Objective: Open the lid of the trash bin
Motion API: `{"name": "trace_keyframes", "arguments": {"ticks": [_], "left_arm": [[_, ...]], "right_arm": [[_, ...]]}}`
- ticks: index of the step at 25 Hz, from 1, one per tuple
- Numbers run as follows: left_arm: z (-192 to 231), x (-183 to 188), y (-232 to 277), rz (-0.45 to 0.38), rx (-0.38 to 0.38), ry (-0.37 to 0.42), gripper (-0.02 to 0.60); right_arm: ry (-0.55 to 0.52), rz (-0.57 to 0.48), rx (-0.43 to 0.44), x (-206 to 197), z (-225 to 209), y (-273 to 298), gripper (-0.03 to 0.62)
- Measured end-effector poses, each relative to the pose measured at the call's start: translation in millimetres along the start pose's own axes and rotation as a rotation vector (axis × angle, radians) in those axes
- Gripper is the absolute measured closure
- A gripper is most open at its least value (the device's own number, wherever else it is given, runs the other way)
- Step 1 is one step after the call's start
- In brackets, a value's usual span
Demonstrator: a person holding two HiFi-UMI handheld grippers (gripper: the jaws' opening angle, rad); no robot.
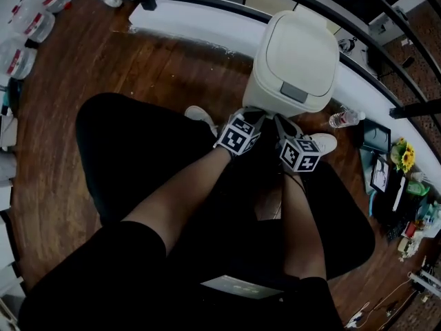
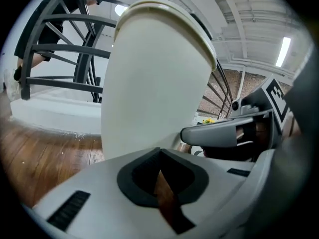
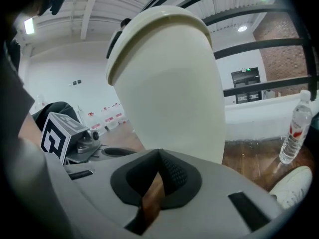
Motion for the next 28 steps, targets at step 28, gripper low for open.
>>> {"name": "trace_keyframes", "arguments": {"ticks": [28], "left_arm": [[27.6,-80.5,102.7,0.152,0.060,-0.130,0.541]], "right_arm": [[0.247,0.015,-0.123,-47.4,-47.8,27.9,0.580]]}}
Point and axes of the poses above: the fingertips, and each gripper's own axes: y forward along the fingers, z to its left, x out of its top, the point moved 7 cm from there along -y, backward along the fingers, and after that the axes turned 5 degrees about -z, right-handed, at the moved point
